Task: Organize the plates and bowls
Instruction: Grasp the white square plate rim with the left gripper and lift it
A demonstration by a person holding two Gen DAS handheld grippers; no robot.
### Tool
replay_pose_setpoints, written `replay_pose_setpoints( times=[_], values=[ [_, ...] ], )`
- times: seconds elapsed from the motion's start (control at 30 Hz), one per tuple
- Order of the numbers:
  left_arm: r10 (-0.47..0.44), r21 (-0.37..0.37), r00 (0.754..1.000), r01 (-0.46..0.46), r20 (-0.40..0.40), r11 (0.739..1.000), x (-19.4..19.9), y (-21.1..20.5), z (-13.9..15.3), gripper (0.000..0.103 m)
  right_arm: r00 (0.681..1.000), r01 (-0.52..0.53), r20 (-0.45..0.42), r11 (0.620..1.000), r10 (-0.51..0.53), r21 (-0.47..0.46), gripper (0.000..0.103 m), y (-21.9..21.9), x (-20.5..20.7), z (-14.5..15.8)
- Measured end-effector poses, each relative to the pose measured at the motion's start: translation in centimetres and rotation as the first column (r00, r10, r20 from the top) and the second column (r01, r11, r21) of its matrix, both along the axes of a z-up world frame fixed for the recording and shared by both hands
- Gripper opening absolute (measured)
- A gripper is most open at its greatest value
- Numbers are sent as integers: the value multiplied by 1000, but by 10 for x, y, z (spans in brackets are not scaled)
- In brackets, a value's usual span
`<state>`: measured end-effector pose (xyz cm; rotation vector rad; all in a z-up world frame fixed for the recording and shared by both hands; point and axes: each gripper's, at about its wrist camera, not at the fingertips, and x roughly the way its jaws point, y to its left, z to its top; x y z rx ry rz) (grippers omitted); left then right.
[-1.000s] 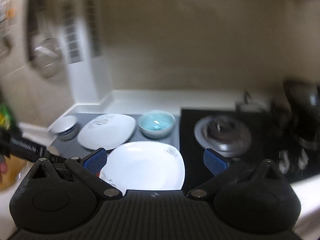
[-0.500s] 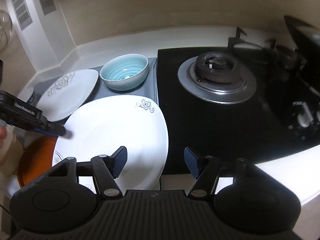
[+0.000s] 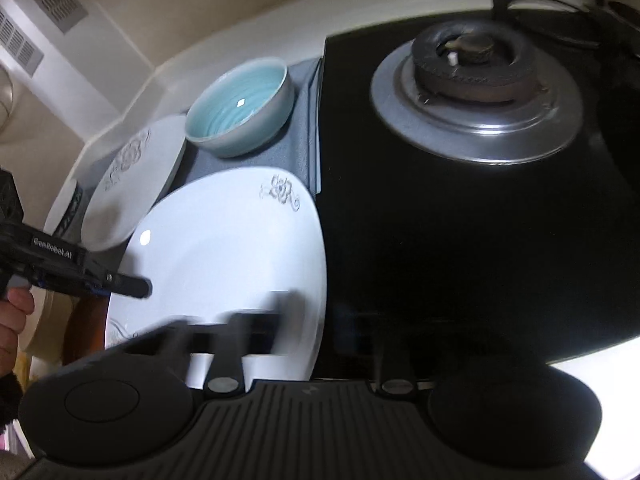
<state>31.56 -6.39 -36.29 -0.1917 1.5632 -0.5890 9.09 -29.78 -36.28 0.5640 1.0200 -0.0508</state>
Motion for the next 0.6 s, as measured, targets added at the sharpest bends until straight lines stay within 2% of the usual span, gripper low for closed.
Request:
replay_pose_setpoints(
  times=[0.1,0.17,0.23,0.27,0.33,0.4,0.43,0.47,0.5,0.53,0.6],
  values=[
    [-31,23,1000,32,-2,999,-4,-9,-2,20,1000,-20,-4,999,20,33,10,-8,0,-2],
    [-35,34,999,35,13,999,-6,-12,1,20,1000,-6,-14,996,8,91,11,-14,-1,-7],
    [-20,35,1000,19,13,999,-6,-12,1,21,1000,5,-13,993,-3,116,13,-18,-2,-10],
    [4,31,1000,-4,9,1000,-6,-11,0,26,1000,-3,-13,994,4,112,13,-18,-3,-9],
    [61,-12,998,-61,-12,998,-7,-5,-2,37,1000,-25,-17,996,27,91,14,-15,-2,-8],
    [122,-72,992,-125,-33,990,-10,3,-4,60,999,-40,-17,996,41,79,19,-12,-3,-5],
    [155,-105,987,-159,-46,982,-12,6,-6,67,999,-45,-15,996,46,78,22,-11,-4,-5],
    [157,-144,986,-163,-53,976,-13,6,-7,86,999,-49,-12,996,50,76,28,-10,-7,-4],
    [118,-172,991,-127,-61,977,-12,2,-8,102,999,-51,-7,996,51,72,34,-10,-7,-3],
    [64,-166,996,-74,-65,983,-12,-4,-8,103,999,-52,-4,996,53,66,36,-10,-8,-2],
    [0,-116,1000,-3,-21,993,-16,-15,-2,103,998,-57,-2,997,58,54,38,-7,-9,-1]
  ],
)
